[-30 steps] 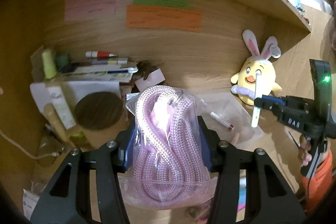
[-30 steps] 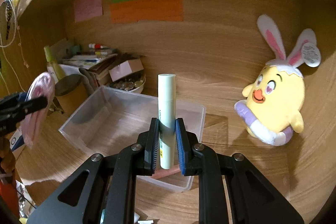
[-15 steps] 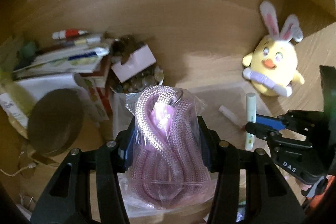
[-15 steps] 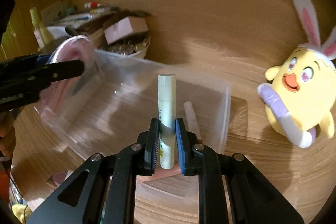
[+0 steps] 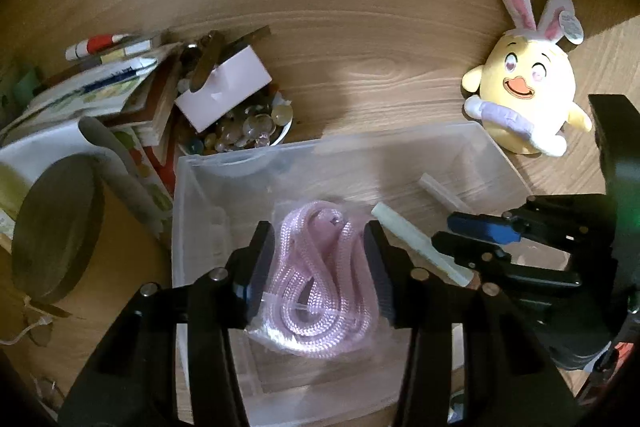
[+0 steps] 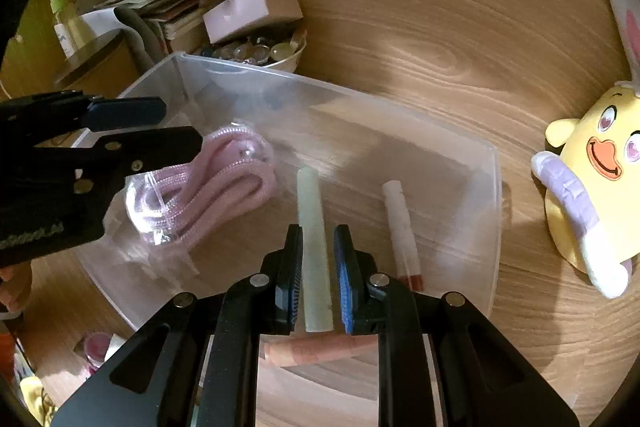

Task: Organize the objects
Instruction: 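Lower the rope and tube into the clear box and open both grippers, then grasp the black mascara with the left gripper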

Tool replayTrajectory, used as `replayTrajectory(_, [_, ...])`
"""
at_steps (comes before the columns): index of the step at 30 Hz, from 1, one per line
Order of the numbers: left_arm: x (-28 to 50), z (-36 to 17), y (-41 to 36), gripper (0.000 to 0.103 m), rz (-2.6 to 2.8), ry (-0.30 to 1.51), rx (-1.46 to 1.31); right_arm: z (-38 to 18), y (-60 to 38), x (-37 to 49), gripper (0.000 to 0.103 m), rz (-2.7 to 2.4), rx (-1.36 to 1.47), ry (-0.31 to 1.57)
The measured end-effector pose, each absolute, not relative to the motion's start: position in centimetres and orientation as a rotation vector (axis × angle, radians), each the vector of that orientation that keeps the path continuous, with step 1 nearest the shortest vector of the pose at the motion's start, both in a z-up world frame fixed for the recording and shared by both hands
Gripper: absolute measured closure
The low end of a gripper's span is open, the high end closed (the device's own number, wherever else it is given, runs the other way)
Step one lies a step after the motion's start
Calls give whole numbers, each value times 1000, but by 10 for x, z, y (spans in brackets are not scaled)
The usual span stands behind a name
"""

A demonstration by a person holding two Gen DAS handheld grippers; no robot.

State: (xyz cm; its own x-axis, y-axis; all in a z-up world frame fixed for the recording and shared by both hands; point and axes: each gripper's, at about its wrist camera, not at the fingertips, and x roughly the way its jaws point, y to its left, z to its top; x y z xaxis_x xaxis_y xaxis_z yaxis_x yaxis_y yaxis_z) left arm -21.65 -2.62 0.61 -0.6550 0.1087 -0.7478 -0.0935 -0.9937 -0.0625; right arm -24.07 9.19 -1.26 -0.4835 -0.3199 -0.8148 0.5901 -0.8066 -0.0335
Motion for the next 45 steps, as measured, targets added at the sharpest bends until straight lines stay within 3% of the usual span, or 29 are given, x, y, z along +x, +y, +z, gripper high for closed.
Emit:
replayTrajectory(5, [-204, 15, -22, 53, 2774, -10, -1215, -4, 96, -236, 86, -2289, 1155, 396])
replayTrajectory(15, [-146, 42, -15, 7, 2831, 13, -1100, 46, 135, -189, 55, -2427, 980, 324])
replayTrajectory(22, [-100, 42, -11, 3, 2836, 46, -1059, 64, 169, -138, 51, -2520, 873, 283])
replayTrajectory(29, [-65, 16, 0, 3, 2803, 101, -1087, 43, 197, -98, 47, -2537, 901, 221])
replayTrajectory(32, [-49, 8, 4, 6, 2791, 94, -1073, 30, 205, -87, 47, -2529, 937, 188])
replayTrajectory(42, [-31, -21, 21, 57, 2668, 27, -1156, -19, 217, -63, 50, -2490, 1064, 43])
replayTrajectory(45, [-33, -29, 29, 59, 2642, 43, -1168, -26, 215, -54, 58, -2463, 1076, 13])
